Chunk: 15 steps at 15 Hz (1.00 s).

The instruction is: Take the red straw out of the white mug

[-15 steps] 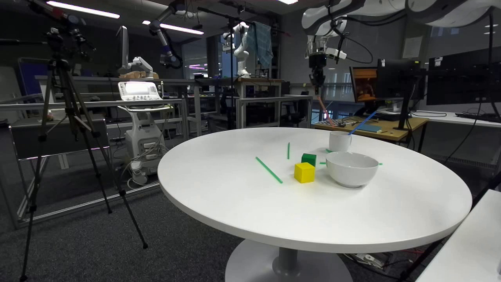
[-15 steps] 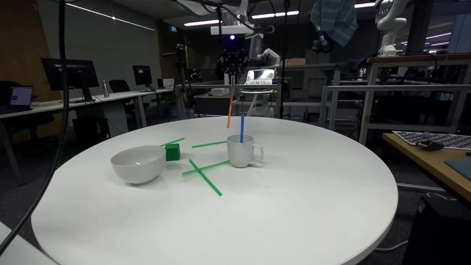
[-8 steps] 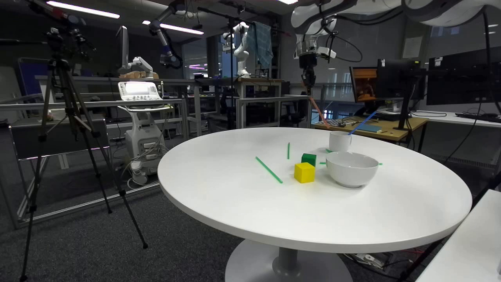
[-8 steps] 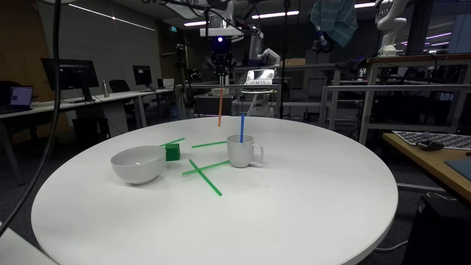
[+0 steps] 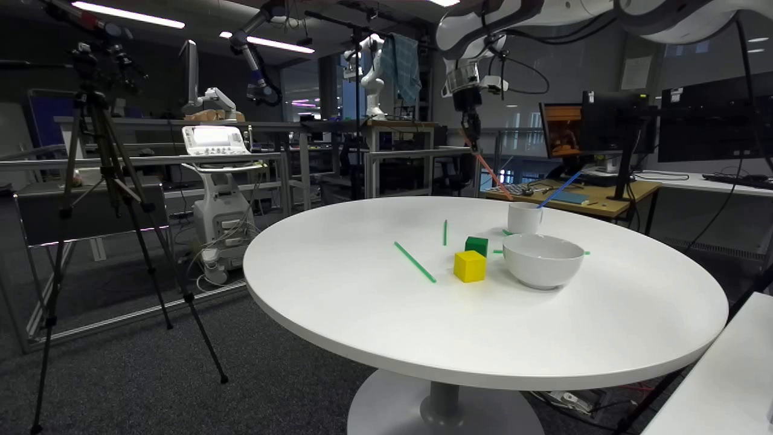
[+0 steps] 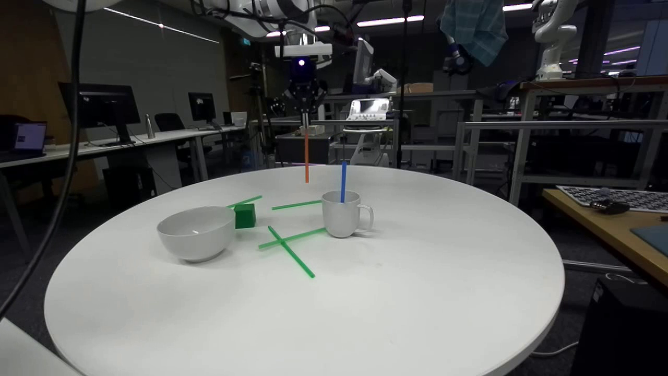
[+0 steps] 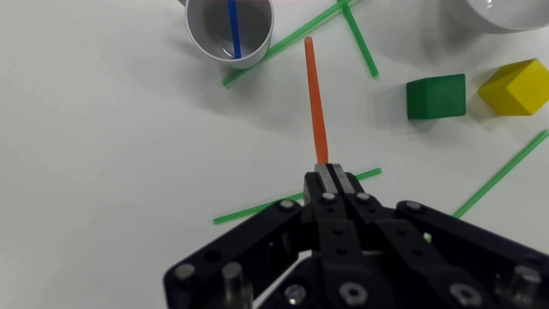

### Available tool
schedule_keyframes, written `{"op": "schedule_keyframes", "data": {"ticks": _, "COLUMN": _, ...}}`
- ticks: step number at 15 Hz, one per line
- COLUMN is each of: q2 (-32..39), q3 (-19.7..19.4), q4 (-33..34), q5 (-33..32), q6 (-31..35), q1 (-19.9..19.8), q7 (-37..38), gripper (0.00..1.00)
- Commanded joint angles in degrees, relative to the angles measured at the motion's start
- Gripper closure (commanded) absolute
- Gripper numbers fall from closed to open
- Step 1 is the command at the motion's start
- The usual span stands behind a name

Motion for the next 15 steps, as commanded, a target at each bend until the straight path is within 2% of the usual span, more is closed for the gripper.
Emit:
{"op": "schedule_keyframes", "data": {"ticks": 1, "q2": 2.1, "q3": -0.7, "q4": 3.4, "q5": -3.3, "q6": -3.6, "q1": 1.9, "q7": -2.5, "gripper": 1.0}}
{"op": "schedule_keyframes", "data": {"ticks": 15, "q2": 7.9, "q3": -0.7, "q4": 9.0, "q5": -5.3, "q6": -7.0, "q1": 5.3, "q7": -3.2, "gripper": 1.0}}
